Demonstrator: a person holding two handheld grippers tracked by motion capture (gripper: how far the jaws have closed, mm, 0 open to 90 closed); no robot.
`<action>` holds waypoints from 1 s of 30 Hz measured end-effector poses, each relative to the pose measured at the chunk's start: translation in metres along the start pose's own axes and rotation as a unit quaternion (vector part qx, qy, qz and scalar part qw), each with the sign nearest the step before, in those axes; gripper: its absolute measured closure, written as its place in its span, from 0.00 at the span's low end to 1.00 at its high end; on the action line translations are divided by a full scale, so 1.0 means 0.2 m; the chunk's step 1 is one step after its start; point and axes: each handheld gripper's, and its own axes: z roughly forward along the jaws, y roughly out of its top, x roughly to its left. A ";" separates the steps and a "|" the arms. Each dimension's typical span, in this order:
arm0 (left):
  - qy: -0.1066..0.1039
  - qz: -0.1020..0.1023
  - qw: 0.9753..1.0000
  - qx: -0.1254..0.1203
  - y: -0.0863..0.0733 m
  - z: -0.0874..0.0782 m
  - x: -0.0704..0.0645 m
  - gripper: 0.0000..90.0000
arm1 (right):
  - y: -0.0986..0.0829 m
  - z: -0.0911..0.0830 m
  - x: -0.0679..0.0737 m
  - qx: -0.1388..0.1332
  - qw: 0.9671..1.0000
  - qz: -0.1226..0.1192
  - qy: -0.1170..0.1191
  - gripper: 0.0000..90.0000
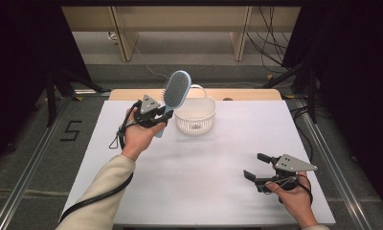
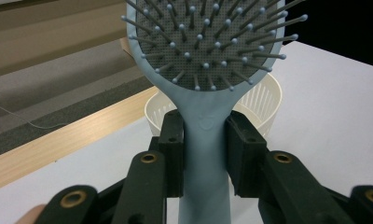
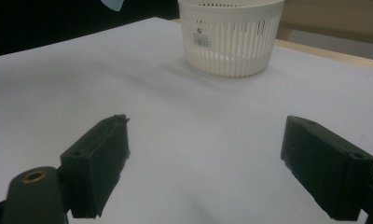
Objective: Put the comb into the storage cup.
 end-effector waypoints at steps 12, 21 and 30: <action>-0.001 -0.001 1.000 -0.004 0.01 0.02 -0.01 0.78 | 0.00 0.00 0.00 0.000 1.000 0.000 0.001 0.18; -0.003 0.000 1.000 -0.004 0.02 0.04 -0.02 0.78 | 0.00 0.00 0.00 0.000 1.000 0.000 0.002 0.18; -0.007 0.002 1.000 -0.006 0.03 0.06 -0.02 0.78 | 0.00 0.00 0.00 0.000 1.000 0.000 0.002 0.18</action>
